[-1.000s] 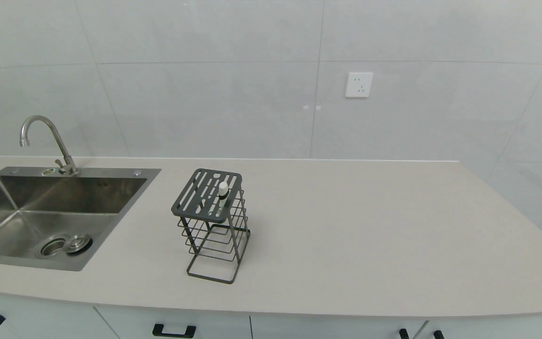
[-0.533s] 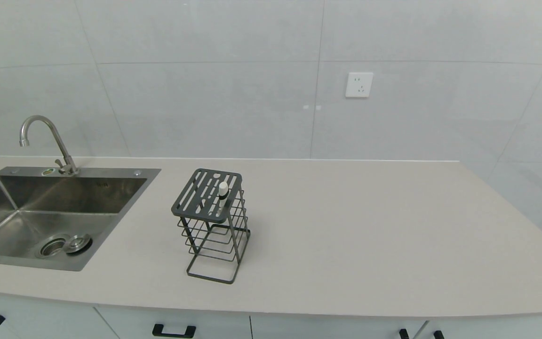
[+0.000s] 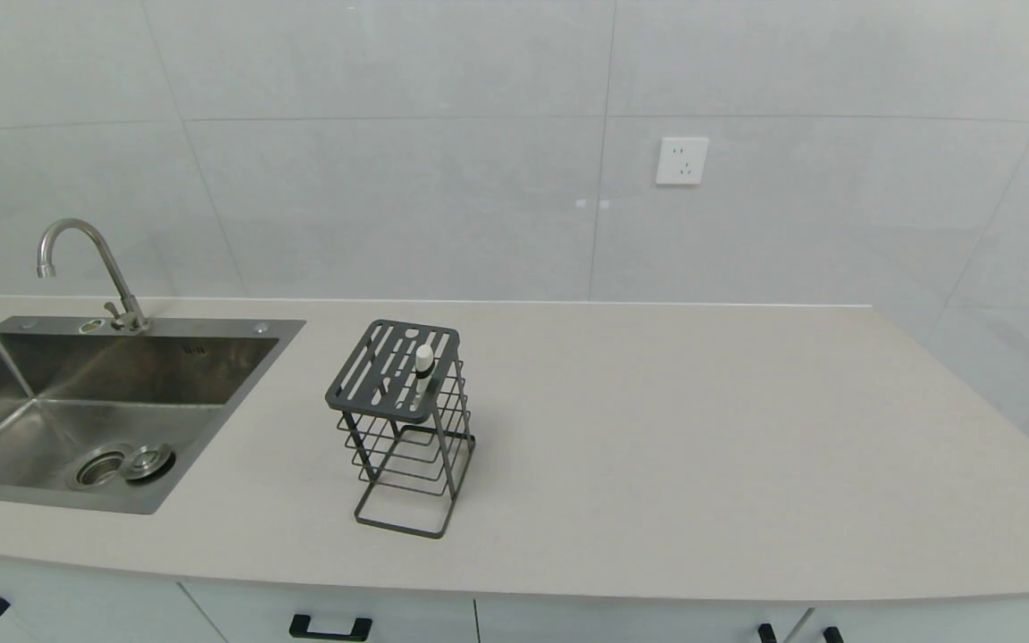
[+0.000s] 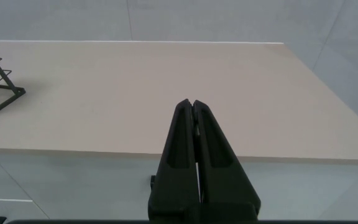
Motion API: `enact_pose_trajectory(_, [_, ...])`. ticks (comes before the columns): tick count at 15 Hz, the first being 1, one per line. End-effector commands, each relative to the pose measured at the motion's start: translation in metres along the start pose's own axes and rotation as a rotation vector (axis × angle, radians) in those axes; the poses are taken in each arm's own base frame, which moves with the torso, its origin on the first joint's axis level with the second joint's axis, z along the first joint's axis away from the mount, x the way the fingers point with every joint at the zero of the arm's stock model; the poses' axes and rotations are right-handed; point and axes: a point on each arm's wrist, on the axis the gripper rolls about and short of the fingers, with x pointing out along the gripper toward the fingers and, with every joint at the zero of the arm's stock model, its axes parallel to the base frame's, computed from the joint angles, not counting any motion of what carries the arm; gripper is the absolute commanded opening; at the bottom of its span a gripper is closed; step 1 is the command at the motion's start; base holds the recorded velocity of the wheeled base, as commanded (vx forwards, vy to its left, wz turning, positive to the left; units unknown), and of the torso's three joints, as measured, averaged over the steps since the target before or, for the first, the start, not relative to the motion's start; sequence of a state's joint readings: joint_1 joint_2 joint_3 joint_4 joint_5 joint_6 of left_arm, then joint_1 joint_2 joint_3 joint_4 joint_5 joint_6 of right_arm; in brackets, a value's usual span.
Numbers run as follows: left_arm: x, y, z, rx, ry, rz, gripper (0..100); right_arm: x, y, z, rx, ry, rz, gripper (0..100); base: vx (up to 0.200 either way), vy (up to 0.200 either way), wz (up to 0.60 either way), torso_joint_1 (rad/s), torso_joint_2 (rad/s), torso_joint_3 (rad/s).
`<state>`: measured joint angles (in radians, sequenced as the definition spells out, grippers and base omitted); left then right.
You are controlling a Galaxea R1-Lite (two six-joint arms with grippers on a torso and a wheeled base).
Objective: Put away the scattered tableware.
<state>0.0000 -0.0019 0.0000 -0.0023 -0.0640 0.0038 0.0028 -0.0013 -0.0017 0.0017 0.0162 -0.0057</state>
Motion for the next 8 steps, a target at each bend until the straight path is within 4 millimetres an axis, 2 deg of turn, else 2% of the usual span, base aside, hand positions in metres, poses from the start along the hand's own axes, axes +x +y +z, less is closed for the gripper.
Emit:
enact_pose_trajectory(1, [0.0001,0.0000,0.0000,0.001,0.003,0.000,100,0.0001,0.0000,0.0000,0.000,0.001,0.001,0,0.000,0.000,0.00,0.000,0.00,0.000])
enact_pose_trajectory(8, [0.0001,0.0000,0.0001,0.001,0.001,0.000,100,0.0001,-0.0004,-0.0002,-0.002,0.003,-0.020,0,0.000,0.000,0.00,0.000,0.00,0.000])
